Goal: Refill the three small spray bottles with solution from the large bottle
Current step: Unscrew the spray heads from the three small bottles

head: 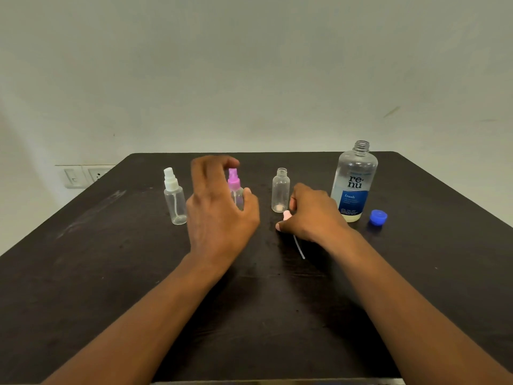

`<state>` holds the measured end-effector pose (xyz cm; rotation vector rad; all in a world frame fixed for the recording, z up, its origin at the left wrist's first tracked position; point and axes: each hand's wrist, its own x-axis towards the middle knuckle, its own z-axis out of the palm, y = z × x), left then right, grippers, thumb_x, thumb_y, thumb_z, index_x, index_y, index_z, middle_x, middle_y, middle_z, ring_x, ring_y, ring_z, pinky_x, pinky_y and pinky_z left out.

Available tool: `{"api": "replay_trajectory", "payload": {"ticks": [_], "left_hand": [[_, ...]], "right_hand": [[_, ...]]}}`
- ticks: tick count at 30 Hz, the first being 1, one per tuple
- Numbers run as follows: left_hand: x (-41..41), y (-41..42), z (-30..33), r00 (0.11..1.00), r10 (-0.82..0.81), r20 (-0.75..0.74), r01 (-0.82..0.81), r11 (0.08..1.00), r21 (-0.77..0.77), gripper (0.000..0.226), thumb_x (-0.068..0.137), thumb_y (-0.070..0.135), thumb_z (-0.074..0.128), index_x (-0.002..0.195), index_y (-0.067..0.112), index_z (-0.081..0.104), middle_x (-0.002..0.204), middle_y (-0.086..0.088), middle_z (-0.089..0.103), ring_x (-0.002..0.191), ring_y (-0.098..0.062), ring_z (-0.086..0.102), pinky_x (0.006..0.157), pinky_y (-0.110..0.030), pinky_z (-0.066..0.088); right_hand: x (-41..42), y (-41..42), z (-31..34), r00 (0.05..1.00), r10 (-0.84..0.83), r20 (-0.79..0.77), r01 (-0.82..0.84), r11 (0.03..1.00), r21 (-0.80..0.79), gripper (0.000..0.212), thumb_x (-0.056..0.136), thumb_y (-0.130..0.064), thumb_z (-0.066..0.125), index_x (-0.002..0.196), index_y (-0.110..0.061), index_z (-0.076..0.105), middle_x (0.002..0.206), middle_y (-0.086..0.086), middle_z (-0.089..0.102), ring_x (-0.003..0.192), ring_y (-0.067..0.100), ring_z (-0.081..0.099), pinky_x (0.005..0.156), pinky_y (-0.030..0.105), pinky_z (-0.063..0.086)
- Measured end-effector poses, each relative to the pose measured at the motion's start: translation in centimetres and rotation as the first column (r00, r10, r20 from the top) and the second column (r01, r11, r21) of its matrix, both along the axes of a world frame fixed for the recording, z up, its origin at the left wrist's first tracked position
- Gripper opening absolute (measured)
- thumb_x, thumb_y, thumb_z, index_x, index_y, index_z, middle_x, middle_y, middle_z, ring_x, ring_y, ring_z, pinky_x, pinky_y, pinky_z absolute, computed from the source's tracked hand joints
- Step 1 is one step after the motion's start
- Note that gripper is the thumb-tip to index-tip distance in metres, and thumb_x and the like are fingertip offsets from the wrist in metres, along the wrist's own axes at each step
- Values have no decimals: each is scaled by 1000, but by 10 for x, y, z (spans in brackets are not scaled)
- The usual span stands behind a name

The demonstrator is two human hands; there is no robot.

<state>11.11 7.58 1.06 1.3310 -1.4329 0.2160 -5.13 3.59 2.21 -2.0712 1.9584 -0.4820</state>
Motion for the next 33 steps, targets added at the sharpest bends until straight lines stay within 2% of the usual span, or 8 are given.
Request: {"api": "replay_trajectory", "payload": {"ticks": [3, 7, 11, 14, 20, 23, 26, 33], "left_hand": [[7, -7, -4, 997, 42, -59, -34, 990, 137, 64, 88, 27, 73, 143, 14, 42, 143, -3, 45, 99, -10, 51, 80, -11, 34], [12, -16, -11, 992, 53, -110, -20, 960, 280, 78, 92, 36, 72, 155, 11, 35, 151, -7, 48, 134, -23, 51, 107, -44, 44], [15, -22, -14, 991, 41, -126, 9, 929, 371, 78, 90, 44, 74, 154, 12, 41, 143, -4, 61, 127, -26, 61, 111, -49, 45], [19, -25, -19, 987, 13, -163, 52, 919, 391, 76, 89, 51, 73, 150, 15, 47, 128, 3, 69, 103, -27, 73, 101, -54, 53], [22, -26, -21, 977, -56, -206, 131, 920, 369, 30, 93, 41, 75, 115, 24, 67, 97, 18, 65, 54, -10, 71, 74, -40, 63], [21, -25, -19, 979, -75, -190, 134, 938, 321, 37, 89, 45, 78, 120, 26, 69, 90, 28, 59, 68, -6, 71, 75, -33, 62], [18, -22, -16, 987, -97, -126, 126, 961, 248, 42, 84, 46, 82, 121, 30, 69, 89, 31, 59, 79, 10, 61, 76, -9, 47], [13, -16, -15, 973, -211, 93, 199, 973, 118, 44, 78, 55, 76, 111, 25, 74, 104, 13, 70, 71, 2, 57, 63, -23, 52]], "right_hand": [[0, 1, 0, 1000, 0, 0, 0, 1000, -4, 59, 79, -44, 88, 118, -18, 53, 116, 7, 66, 109, 29, 64, 90, 41, 55], [1, 3, 0, 1000, 0, 22, 1, 1000, -18, 61, 78, -46, 88, 118, -17, 51, 117, 9, 65, 110, 31, 63, 85, 38, 51], [1, 5, 1, 1000, 1, 24, -1, 1000, -30, 62, 79, -49, 87, 118, -17, 51, 117, 8, 65, 111, 30, 63, 84, 37, 50], [-2, 6, 2, 1000, 5, 26, -4, 998, -66, 63, 80, -54, 85, 118, -17, 49, 115, 8, 66, 110, 29, 62, 81, 35, 46], [-3, 5, 6, 999, -36, 2, 35, 978, -207, 74, 80, -75, 72, 120, -17, 49, 108, 8, 66, 105, 30, 64, 76, 36, 48], [-3, 4, 8, 990, 1, 142, 61, 901, -430, 57, 86, -70, 68, 105, -18, 55, 93, 1, 66, 89, 23, 65, 71, 34, 47], [1, 6, 11, 918, 215, 332, 43, 780, -624, 39, 91, -58, 71, 92, -20, 62, 71, -8, 60, 68, 11, 61, 63, 35, 51], [11, 8, 2, 890, 306, 339, -3, 746, -666, 52, 81, -78, 68, 76, -26, 70, 57, -13, 61, 56, 6, 62, 59, 32, 56]]}}
